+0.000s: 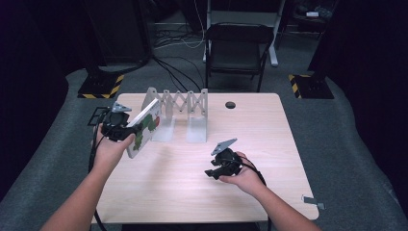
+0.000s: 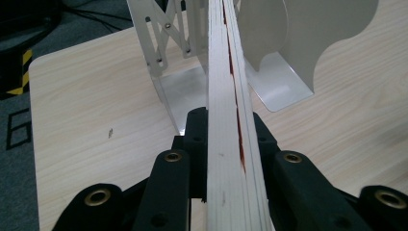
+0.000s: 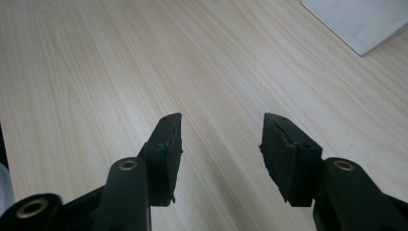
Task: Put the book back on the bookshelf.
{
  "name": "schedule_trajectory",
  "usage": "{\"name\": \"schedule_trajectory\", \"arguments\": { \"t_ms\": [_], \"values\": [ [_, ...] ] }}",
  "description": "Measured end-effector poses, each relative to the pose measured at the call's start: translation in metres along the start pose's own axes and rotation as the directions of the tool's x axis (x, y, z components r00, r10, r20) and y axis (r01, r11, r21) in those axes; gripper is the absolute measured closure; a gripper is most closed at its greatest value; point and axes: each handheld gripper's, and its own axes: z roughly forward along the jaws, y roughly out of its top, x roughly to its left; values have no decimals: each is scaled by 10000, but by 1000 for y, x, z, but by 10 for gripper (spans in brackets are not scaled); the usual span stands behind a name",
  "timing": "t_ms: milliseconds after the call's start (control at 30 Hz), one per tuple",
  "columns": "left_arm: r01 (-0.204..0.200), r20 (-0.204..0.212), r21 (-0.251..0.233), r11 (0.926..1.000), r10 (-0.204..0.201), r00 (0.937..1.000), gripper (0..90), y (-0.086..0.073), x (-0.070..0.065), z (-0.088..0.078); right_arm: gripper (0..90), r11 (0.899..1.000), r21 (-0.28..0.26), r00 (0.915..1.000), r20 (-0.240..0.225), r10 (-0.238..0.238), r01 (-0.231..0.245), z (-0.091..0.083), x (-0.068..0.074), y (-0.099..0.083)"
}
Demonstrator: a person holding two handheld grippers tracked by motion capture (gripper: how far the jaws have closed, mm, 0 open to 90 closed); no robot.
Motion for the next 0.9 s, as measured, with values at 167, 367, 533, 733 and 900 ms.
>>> {"name": "schedule_trajectory", "arguments": {
  "t_ms": [167, 367, 533, 733, 900],
  "values": [
    [54, -108, 25, 10000, -53, 9999, 758, 3, 1, 5, 495, 10000, -57, 10000, 42, 5, -5, 0, 0, -1],
    [232, -338, -9, 9997, -232, 9992, 758, 5, 4, 11, 494, 9999, -126, 9999, 107, -8, 9, 0, -1, -2],
    [450, -528, -87, 9989, -454, 9976, 758, 6, 5, 15, 495, 9998, -196, 9999, 94, 103, -102, -1, -2, -2],
    [558, -598, -129, 9984, -565, 9966, 758, 8, 5, 18, 494, 9987, -337, 9992, 89, 387, -384, -1, -4, -5],
    [572, -626, -104, 9983, -577, 9964, 758, 9, 4, 21, 493, 9995, -192, 9997, 108, 234, -232, 0, -6, -6]
  ]
}}
